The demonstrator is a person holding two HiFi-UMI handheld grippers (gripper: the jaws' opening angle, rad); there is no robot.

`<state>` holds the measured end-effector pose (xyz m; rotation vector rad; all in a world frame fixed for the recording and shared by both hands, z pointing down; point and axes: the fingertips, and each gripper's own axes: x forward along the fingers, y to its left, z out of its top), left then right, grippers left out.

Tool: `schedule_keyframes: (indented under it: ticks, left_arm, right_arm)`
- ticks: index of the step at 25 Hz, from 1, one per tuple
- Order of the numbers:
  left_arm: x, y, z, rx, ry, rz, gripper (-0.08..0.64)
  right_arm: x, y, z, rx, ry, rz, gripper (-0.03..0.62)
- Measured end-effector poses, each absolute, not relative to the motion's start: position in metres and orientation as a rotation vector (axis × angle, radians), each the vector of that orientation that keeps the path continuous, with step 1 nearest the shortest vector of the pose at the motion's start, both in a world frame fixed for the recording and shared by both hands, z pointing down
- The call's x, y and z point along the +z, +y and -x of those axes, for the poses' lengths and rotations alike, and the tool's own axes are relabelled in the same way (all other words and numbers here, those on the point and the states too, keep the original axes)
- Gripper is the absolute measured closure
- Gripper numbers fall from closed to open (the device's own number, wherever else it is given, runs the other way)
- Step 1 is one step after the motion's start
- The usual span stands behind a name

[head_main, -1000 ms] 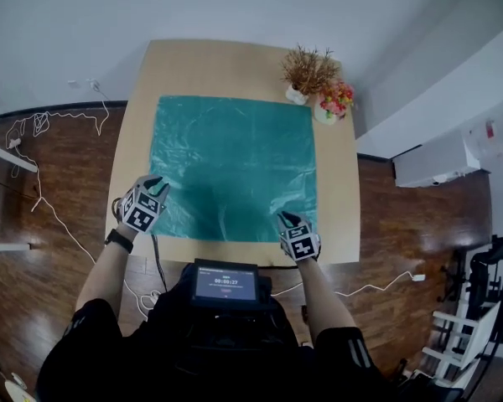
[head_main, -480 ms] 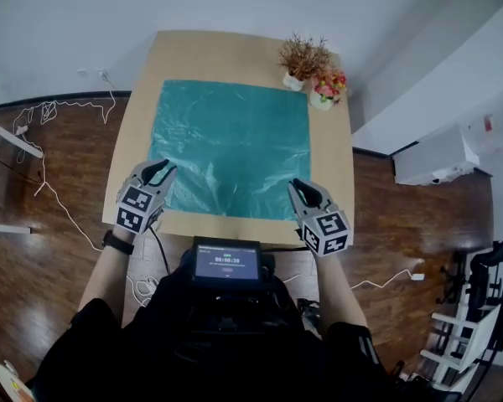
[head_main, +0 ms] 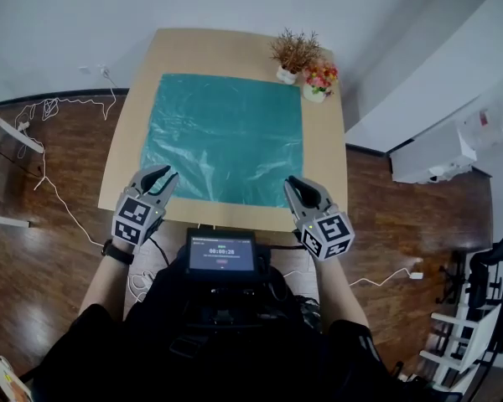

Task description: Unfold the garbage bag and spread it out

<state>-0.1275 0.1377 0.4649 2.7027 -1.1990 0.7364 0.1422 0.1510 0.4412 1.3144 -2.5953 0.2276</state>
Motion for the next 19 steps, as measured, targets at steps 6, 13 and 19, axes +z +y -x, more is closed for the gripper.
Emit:
schedule_keyframes:
  ticks: [6,13,19]
  left_arm:
    - [0.454,0.149,0.125,0.724,-1.231,-2.723,0.465]
    - [0.456,0.159,0.120,0.738,-1.232,-2.729,0.465]
    - [0.458,0.162,0.120,0.748,-1.229,-2.724,0.465]
  right_arm:
    - [0.439,0.169,-0.136,0.213,-2.610,-1.289,0.535]
    - [0.439,0.178,-0.144,0.192,-2.610,-1.305,0.535]
    - [0.441,0.184,-0.149,0.199,-2.605,-1.320,0.535]
